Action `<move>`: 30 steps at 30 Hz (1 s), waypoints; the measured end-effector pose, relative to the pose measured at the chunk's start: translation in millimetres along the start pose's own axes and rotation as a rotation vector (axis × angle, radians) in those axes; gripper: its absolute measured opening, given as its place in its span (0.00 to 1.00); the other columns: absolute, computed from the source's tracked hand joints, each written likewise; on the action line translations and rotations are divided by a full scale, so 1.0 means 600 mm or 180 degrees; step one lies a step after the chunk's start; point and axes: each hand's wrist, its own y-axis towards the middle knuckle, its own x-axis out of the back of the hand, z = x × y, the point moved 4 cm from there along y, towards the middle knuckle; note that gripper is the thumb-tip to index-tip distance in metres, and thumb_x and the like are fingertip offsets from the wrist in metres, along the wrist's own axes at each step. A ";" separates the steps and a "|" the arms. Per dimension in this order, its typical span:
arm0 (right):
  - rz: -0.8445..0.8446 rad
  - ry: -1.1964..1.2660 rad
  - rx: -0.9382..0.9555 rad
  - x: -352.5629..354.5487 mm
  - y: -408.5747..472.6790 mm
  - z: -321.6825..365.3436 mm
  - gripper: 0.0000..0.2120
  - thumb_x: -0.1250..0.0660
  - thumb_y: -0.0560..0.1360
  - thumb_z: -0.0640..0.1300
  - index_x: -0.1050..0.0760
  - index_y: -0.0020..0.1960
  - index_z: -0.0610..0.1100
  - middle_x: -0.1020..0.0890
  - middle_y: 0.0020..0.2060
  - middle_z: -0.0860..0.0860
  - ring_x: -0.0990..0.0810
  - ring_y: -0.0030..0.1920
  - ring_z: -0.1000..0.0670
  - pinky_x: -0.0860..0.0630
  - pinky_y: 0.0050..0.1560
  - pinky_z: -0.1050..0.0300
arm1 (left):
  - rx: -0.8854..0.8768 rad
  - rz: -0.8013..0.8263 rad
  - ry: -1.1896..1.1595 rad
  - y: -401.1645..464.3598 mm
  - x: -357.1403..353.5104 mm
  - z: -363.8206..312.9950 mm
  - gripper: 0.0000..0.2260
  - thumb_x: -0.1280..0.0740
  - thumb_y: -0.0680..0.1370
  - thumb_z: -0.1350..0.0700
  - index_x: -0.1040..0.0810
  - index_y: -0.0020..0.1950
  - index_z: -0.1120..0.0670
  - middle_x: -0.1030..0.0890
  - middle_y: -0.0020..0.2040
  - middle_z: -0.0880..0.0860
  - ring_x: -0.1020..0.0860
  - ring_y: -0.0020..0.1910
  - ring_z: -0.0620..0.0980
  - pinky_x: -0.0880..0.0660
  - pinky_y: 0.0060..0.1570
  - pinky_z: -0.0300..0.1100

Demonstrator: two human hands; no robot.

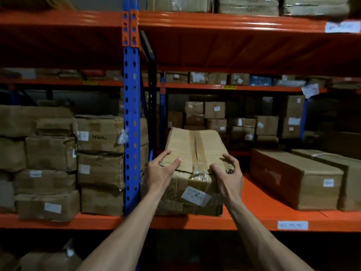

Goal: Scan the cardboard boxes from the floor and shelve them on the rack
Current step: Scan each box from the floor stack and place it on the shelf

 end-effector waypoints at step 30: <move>0.1344 -0.0679 0.0828 -0.360 0.251 -0.218 0.35 0.32 0.78 0.64 0.42 0.80 0.56 0.40 0.82 0.48 0.42 0.82 0.47 0.38 0.79 0.39 | -0.2696 -0.0325 0.3351 0.325 -0.032 0.232 0.20 0.44 0.81 0.52 0.20 0.59 0.65 0.19 0.57 0.63 0.22 0.62 0.63 0.33 0.70 0.61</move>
